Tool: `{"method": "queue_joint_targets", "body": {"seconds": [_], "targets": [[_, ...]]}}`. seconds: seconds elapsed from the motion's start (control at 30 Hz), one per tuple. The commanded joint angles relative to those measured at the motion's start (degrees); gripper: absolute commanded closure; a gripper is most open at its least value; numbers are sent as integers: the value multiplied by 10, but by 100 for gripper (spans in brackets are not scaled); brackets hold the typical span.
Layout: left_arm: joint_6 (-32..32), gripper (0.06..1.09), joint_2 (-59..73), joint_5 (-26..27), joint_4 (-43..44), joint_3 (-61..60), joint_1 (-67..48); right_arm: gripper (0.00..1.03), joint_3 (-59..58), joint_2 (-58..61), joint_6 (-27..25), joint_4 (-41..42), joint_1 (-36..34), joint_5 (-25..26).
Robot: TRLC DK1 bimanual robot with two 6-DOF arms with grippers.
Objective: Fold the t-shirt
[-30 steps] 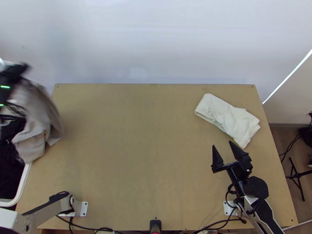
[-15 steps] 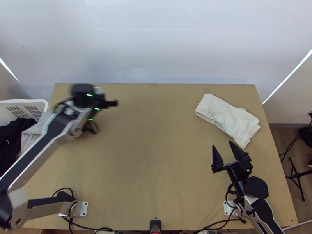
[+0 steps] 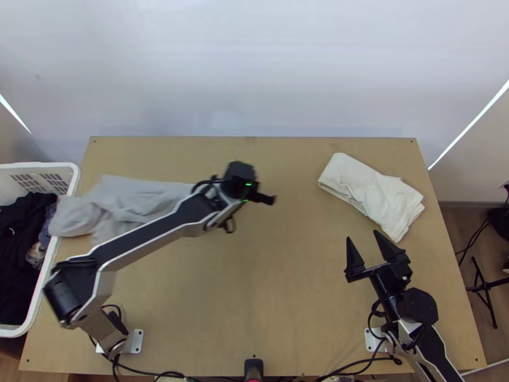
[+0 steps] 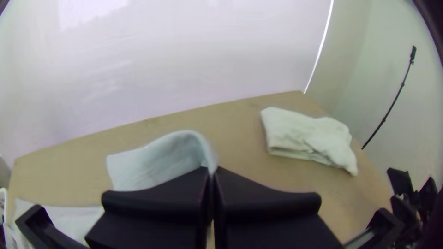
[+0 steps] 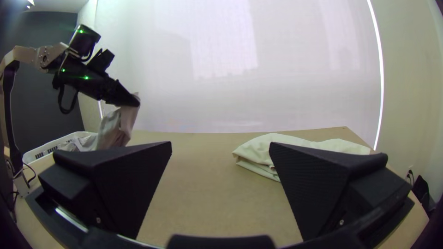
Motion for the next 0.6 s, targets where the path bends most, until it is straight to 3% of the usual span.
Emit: {"method": "queue_joint_targets", "body": {"seconds": [0.0, 0.17, 0.2, 0.23, 0.3, 0.33, 0.57], "targets": [[-31, 105, 94, 8, -6, 164, -77, 4, 0, 0, 0, 0, 0, 0], [-44, 105, 153, 8, -16, 255, -112, 4, 0, 0, 0, 0, 0, 0], [-44, 101, 159, 8, -17, 263, -117, 4, 0, 0, 0, 0, 0, 0], [-43, 84, 160, 8, -17, 264, -122, 4, 0, 0, 0, 0, 0, 0], [-42, 21, 151, 8, -18, 265, -127, 4, 0, 0, 0, 0, 0, 0], [-41, 9, 143, 8, -19, 267, -127, 4, 0, 0, 0, 0, 0, 0], [-44, 10, 41, 15, -37, 246, -63, 4, 0, 0, 0, 0, 0, 0]]}}
